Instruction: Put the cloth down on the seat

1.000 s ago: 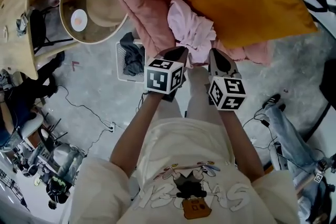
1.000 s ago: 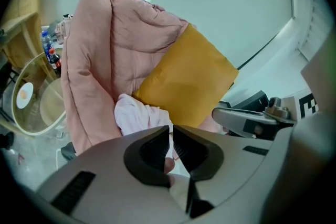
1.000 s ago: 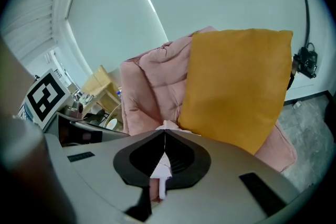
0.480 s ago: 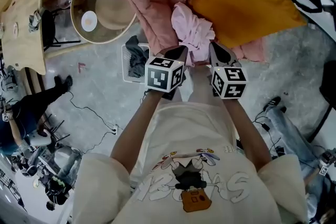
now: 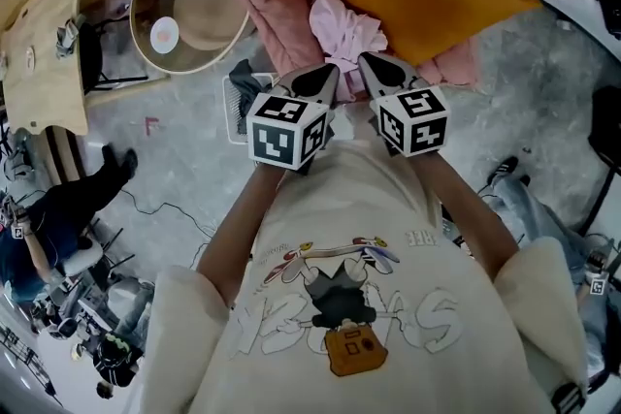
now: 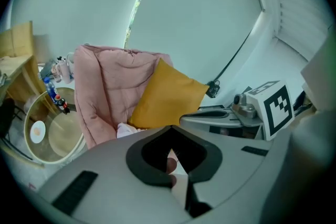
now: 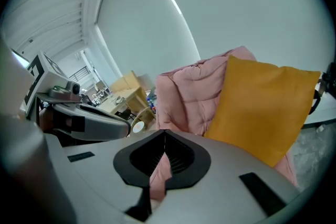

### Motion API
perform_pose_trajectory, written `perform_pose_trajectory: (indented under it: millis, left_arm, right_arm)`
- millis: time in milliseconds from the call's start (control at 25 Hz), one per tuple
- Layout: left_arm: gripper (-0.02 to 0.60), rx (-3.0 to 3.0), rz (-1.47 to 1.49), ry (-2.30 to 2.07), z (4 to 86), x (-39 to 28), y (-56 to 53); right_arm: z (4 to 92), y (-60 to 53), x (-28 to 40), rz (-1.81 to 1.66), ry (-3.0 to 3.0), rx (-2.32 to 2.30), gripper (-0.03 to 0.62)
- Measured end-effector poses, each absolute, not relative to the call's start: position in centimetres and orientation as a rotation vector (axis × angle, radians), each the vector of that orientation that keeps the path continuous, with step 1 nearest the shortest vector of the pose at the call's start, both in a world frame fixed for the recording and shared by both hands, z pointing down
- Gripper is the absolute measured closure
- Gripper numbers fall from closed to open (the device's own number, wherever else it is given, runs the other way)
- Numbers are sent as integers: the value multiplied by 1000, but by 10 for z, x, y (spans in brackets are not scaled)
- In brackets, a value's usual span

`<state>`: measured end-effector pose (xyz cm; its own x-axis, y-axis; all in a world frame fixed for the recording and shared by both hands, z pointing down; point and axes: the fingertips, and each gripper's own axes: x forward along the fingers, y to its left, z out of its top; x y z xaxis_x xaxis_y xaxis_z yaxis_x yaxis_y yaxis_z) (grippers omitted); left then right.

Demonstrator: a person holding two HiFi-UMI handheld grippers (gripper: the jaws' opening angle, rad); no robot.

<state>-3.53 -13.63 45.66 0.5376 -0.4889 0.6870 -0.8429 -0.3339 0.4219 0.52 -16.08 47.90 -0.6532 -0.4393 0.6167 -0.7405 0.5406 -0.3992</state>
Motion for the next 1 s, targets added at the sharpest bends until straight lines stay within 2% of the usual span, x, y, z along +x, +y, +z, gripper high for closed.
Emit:
perform_pose_trajectory:
  millis: [360, 600, 1000]
  left_arm:
    - [577, 2075, 454, -1270, 369, -59, -141]
    - [575, 2128, 428, -1343, 329, -48, -142]
    - [577, 2126, 242, -1572, 293, -46, -145]
  right_arm:
    - [384, -153, -18, 801, -2526, 803, 576]
    - [345, -143, -15, 757, -2599, 738, 576]
    - [298, -149, 24, 612, -2669, 1003, 576]
